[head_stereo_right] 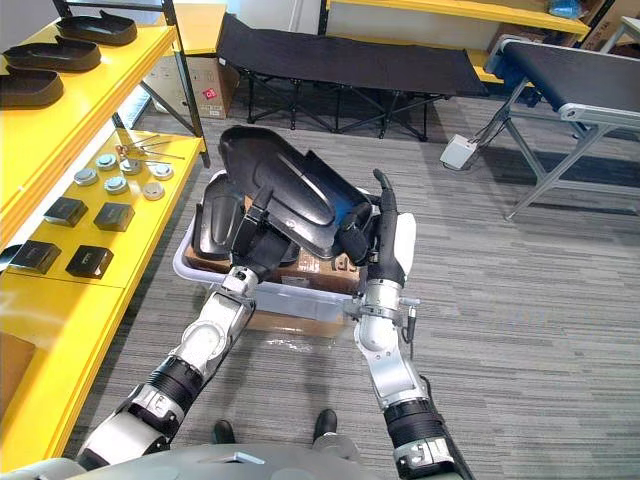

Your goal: Walk over and take three plastic housings, then place them on the shelf

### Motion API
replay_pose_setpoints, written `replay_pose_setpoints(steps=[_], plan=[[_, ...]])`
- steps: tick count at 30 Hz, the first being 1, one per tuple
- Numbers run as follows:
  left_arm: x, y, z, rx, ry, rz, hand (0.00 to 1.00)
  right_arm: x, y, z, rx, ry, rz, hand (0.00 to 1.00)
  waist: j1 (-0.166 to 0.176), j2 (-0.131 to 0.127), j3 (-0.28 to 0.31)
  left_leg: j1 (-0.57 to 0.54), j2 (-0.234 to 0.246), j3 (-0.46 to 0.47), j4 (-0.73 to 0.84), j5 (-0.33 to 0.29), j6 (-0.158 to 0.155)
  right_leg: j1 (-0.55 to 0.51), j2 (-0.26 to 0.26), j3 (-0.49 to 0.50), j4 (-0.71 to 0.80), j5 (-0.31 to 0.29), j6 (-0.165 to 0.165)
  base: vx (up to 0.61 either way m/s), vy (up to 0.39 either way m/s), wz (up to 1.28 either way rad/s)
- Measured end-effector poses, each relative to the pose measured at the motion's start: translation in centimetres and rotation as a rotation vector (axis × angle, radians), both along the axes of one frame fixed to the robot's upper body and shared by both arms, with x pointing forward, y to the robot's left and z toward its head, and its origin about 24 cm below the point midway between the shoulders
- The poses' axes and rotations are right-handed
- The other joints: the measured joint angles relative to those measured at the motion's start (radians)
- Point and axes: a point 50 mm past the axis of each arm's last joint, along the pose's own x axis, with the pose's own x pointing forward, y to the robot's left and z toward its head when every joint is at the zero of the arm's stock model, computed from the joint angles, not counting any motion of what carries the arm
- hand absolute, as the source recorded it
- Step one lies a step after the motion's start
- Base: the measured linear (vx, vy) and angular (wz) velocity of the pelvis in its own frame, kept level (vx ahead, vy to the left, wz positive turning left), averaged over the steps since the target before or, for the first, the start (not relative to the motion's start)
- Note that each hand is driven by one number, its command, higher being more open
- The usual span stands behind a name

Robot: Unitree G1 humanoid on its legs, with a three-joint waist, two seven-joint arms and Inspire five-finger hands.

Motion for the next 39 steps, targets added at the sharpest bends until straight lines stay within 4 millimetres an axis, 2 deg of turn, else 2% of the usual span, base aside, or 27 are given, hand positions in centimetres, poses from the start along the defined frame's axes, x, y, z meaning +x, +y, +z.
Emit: replay_pose_setpoints(steps=[3, 7, 8, 12, 18, 25, 33, 37, 38, 39], plan=[[-0.1, -0.3, -0.1, 0.02, -0.003, -0.031, 1.0, -0.1, 0.5, -0.5, 0.004, 0.006, 0.008, 0.0, 0.003, -0.006, -0.009, -0.001, 0.0, -0.003, 0.0, 0.001, 0.0, 0.001, 0.0, -0.004, 0.0, 0.0, 0.0, 0.0, 0.002, 0.01], [-0.9, -2.0, 0.0, 0.125, -0.036, -0.135, 1.0, -0.2, 0.9, -0.4, 0.019, -0.011, 0.019, 0.0, 0.009, -0.01, -0.014, -0.001, 0.0, -0.004, 0.0, 0.002, 0.0, 0.002, -0.001, -0.007, 0.0, 0.0, 0.0, 0.0, 0.0, 0.0], [-1.2, -2.5, 0.0, 0.158, -0.047, -0.171, 0.0, -0.3, 1.1, -0.4, 0.02, -0.012, 0.028, 0.0, 0.011, -0.01, -0.015, -0.001, 0.0, -0.004, 0.0, 0.002, 0.0, 0.002, -0.001, -0.007, 0.0, 0.0, 0.0, 0.0, 0.0, 0.0], [-1.7, -3.5, -0.2, 0.279, -0.092, -0.229, 0.0, -0.3, 1.1, -0.5, 0.046, -0.006, 0.029, 0.0, 0.013, -0.01, -0.023, 0.0, 0.0, -0.004, 0.0, 0.002, 0.0, 0.002, -0.001, -0.008, 0.0, 0.0, 0.0, 0.0, 0.0, 0.0], [-1.8, -3.6, -0.3, 0.354, -0.106, -0.219, 0.0, -0.4, 1.3, -0.6, 0.068, 0.003, 0.052, 0.0, 0.008, -0.01, -0.024, 0.0, 0.0, -0.003, 0.0, 0.002, 0.0, 0.002, -0.001, -0.007, 0.0, 0.001, -0.001, 0.0, 0.0, 0.0], [-1.1, -2.3, -0.3, 0.38, -0.07, -0.105, 0.0, -1.0, 3.3, -0.6, 0.092, -0.023, 0.157, 0.0, 0.004, -0.01, -0.027, 0.0, 0.001, -0.002, 0.0, 0.002, 0.0, 0.002, 0.0, -0.008, 0.0, 0.0, -0.001, 0.0, 0.0, 0.0], [-1.2, -2.2, -0.3, 0.378, -0.062, -0.069, 0.0, -1.3, 3.7, -1.1, 0.166, 0.014, 0.169, 0.0, 0.007, -0.011, -0.027, -0.002, 0.001, -0.002, 0.0, 0.001, 0.0, -0.001, 0.0, -0.008, 0.0, 0.0, -0.001, 0.0, 0.0, 0.0], [-1.7, -2.1, -0.8, 0.268, 0.002, -0.038, 0.0, -1.8, 4.6, -1.6, 0.184, 0.042, 0.22, 0.0, -0.001, -0.012, -0.028, -0.005, 0.002, 0.0, -0.001, 0.001, -0.001, -0.005, 0.0, -0.008, 0.0, 0.0, -0.001, 0.0, 0.0, 0.0], [-1.8, -2.1, -0.9, 0.255, 0.011, -0.035, 0.0, -2.0, 4.7, -1.8, 0.188, 0.047, 0.225, 1.0, 0.0, -0.012, -0.028, -0.005, 0.002, 0.0, -0.001, 0.001, -0.001, -0.006, 0.0, -0.008, 0.0, 0.0, -0.001, 0.0, 0.0, 0.0], [-1.9, -2.0, -1.0, 0.253, 0.012, -0.027, 0.0, -2.2, 4.8, -2.0, 0.192, 0.055, 0.23, 1.0, 0.0, -0.012, -0.028, -0.005, 0.002, 0.0, -0.001, 0.001, -0.001, -0.006, 0.0, -0.008, 0.0, 0.0, -0.001, 0.0, 0.0, 0.0]])
